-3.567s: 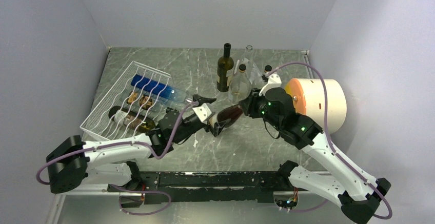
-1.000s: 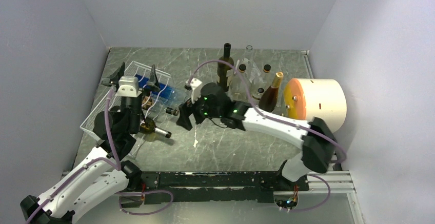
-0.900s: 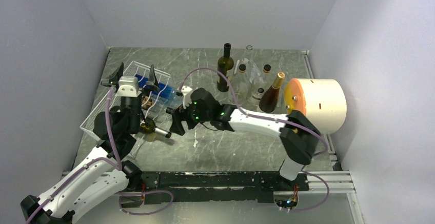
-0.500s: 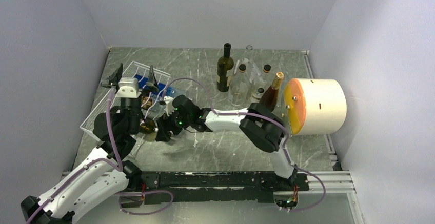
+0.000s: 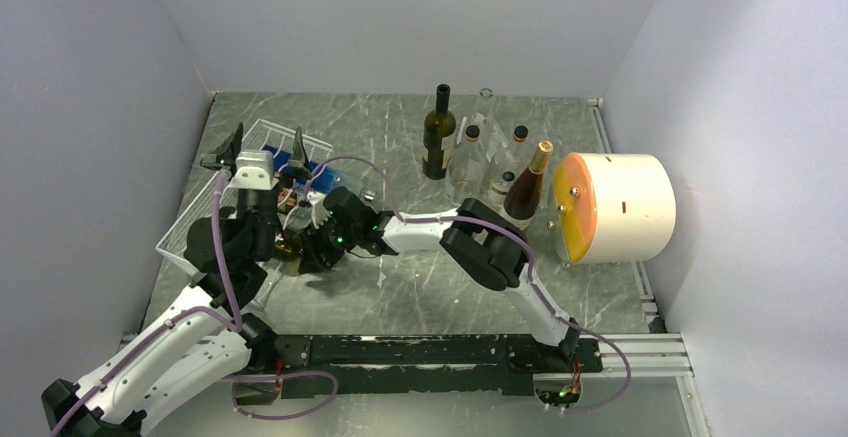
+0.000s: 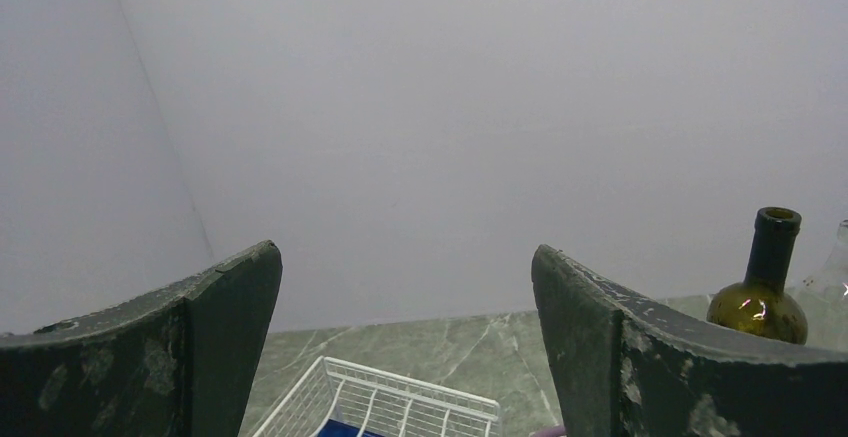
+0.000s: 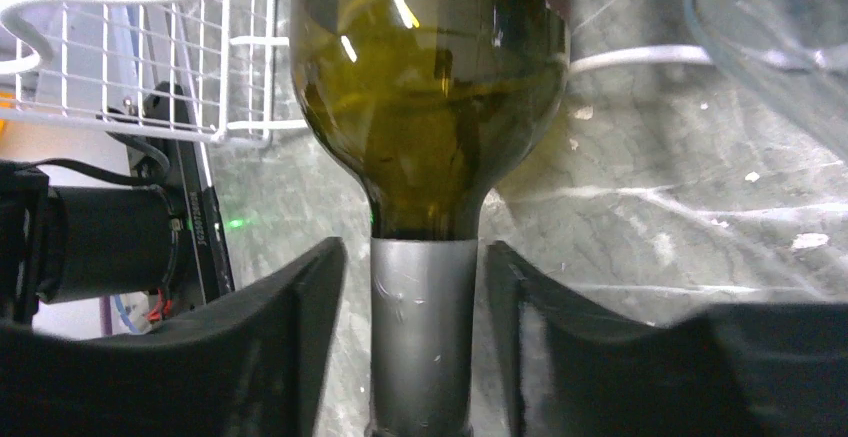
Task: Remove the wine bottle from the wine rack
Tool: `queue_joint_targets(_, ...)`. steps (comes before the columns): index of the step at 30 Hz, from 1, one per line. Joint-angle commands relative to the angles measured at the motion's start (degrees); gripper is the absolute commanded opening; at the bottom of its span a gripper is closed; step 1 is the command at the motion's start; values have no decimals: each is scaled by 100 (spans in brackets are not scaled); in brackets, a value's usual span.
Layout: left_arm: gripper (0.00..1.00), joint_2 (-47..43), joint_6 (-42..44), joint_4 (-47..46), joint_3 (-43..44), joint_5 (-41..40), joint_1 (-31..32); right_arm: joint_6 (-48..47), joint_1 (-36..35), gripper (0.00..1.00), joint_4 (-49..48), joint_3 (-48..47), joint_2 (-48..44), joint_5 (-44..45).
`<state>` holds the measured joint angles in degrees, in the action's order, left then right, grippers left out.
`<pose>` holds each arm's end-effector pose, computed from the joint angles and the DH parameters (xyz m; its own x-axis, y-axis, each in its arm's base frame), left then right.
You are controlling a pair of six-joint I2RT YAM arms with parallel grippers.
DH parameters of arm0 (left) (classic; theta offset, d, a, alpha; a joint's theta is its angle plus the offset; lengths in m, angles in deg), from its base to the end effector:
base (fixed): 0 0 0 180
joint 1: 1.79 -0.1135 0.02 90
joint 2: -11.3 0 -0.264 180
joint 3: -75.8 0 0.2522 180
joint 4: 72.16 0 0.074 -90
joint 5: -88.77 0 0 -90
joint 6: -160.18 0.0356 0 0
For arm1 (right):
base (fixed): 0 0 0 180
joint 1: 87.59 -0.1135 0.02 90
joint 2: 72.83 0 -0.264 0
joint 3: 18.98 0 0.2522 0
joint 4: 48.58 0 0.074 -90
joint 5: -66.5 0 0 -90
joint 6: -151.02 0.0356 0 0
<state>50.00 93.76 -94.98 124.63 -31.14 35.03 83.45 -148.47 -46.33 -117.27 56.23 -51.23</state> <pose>0.1309 -0.0758 0.3800 0.4729 0.0791 -0.8776 -0.0051 0.9962 0.0871 0.2247 0.4375 0.1320 -0.6126 -0.4057 -0.6783 -0.7891 0.2648 0.5543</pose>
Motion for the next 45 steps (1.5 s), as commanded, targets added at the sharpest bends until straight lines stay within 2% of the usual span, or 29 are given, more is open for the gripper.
queue_joint_targets(1,98,23,-48,-29,-11,154,-53,-69,-19,37,-139,166,-192,-157)
queue_joint_targets(6,98,100,-104,64,15,315,-52,-194,-3,4,-225,938,-856,-172)
queue_joint_targets(7,98,129,-133,83,22,373,-54,-213,-3,0,-264,1145,-1010,-162)
queue_joint_targets(14,97,369,-354,475,152,1287,-52,-275,120,0,-356,2607,-2482,-114)
queue_joint_targets(17,96,386,-395,520,101,2184,-37,-330,274,0,-140,3252,-3192,-346)
queue_joint_targets(23,95,591,-222,807,85,4002,230,-466,668,0,1651,3771,-4748,-206)
queue_joint_targets(25,92,716,338,1269,172,4793,411,-468,805,0,2408,3838,-5273,13)
queue_joint_targets(28,94,848,914,1607,51,5618,663,-400,958,0,3410,3889,-6110,264)
queue_joint_targets(35,97,1344,1364,2269,118,6167,1251,-110,1156,0,4587,3844,-7117,669)
queue_joint_targets(42,96,2347,1486,3066,446,6167,1770,15,1200,0,5155,3563,-7318,1006)
queue_joint_targets(45,97,2520,1438,3087,436,6209,1858,15,1204,0,5332,3449,-7309,1082)
